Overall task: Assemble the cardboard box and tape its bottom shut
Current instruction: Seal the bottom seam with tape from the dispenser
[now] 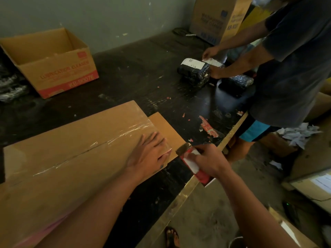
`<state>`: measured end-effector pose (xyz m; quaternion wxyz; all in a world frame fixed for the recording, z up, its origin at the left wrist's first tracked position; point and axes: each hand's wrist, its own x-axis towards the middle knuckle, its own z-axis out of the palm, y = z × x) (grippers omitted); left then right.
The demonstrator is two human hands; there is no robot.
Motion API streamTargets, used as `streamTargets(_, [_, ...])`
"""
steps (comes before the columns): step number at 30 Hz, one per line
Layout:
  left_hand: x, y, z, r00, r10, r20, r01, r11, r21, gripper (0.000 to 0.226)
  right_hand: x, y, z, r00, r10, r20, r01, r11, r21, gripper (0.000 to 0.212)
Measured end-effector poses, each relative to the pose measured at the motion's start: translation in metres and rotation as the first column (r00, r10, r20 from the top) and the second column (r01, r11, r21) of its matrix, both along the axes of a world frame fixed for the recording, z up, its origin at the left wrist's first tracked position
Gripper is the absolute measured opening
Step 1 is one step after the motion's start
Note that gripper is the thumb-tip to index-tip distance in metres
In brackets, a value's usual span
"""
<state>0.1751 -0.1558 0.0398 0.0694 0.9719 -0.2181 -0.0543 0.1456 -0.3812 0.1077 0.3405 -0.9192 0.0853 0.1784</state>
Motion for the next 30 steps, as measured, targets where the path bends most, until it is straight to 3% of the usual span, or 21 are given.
streamTargets(4, [0.003, 0.002, 0.004, 0.997, 0.063, -0.034, -0.064, 0.998, -0.028, 0.074, 0.013, 0.003, 0.011, 0.996, 0.065, 0.062, -0.064, 0.998, -0.026, 0.033])
streamTargets(8, [0.000, 0.006, 0.029, 0.987, 0.161, -0.018, -0.162, 0.975, -0.150, 0.080, 0.027, 0.017, 0.023, 0.978, 0.180, 0.109, -0.181, 0.984, -0.004, 0.028])
streamTargets(12, [-0.009, 0.033, 0.052, 0.950, 0.311, 0.000, -0.305, 0.932, -0.195, 0.063, 0.046, 0.042, 0.037, 0.959, 0.269, 0.095, -0.276, 0.958, 0.075, 0.027])
streamTargets(20, [-0.059, 0.124, 0.072, 0.786, 0.617, 0.040, -0.613, 0.786, -0.083, 0.061, 0.055, 0.133, 0.053, 0.878, 0.465, 0.115, -0.479, 0.856, 0.194, 0.011])
streamTargets(27, [-0.111, 0.206, 0.059, 0.643, 0.766, 0.017, -0.764, 0.642, -0.068, 0.055, 0.033, 0.210, 0.046, 0.841, 0.537, 0.062, -0.533, 0.804, 0.265, 0.016])
streamTargets(30, [-0.126, 0.244, 0.047, 0.645, 0.764, -0.012, -0.762, 0.643, -0.081, 0.050, 0.022, 0.238, 0.041, 0.851, 0.523, 0.048, -0.511, 0.802, 0.309, 0.014])
